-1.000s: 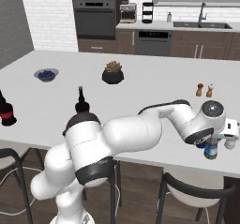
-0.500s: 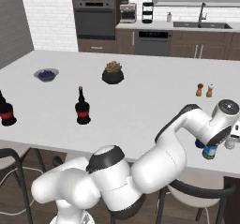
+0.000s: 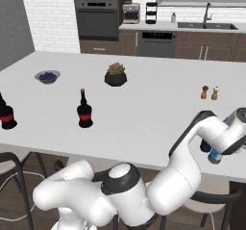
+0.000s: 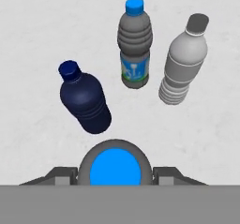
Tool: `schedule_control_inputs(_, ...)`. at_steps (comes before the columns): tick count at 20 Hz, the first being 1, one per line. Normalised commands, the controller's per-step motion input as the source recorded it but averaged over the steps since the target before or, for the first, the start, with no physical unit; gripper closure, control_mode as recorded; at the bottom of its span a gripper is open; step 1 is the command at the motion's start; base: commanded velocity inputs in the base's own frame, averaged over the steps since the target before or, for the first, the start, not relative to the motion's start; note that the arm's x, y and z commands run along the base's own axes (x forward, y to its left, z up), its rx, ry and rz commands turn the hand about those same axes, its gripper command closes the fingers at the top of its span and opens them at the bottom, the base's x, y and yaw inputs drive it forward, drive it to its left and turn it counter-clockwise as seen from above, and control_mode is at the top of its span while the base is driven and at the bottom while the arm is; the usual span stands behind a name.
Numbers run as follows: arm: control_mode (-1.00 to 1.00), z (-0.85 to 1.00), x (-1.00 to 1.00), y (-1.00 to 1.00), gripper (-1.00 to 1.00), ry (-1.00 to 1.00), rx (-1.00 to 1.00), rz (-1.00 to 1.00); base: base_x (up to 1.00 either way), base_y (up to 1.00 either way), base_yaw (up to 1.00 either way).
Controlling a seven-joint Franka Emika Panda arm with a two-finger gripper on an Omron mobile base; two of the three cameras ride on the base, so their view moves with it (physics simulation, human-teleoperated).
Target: Move the plastic bottles in the middle to the plastics group, and the glass bottles in the middle to the glass group.
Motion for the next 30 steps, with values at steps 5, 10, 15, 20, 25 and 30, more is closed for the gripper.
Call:
schedule_control_inputs(5, -1.0, -0.21, 0.08, 0.0, 1.0, -0.21, 0.0, 0.0, 0.0, 0.0, 0.0)
schedule_control_inputs(10, -1.0, -0.25, 0.12, -0.01, 1.0, -0.13, -0.09, 0.0, 0.0, 0.0, 0.0)
schedule_control_inputs(15, -1.0, -0.22, 0.1, -0.02, 1.0, -0.05, -0.2, 0.0, 0.0, 0.0, 0.0)
schedule_control_inputs(20, -1.0, -0.25, 0.14, 0.0, 1.0, -0.02, -0.15, 0.0, 0.0, 0.0, 0.0)
schedule_control_inputs(25, -1.0, -0.23, 0.2, -0.02, 1.0, 0.0, -0.05, 0.0, 0.0, 0.0, 0.0)
schedule_control_inputs(30, -1.0, -0.32, 0.11, -0.11, 1.0, 0.0, -0.03, 0.0, 0.0, 0.0, 0.0)
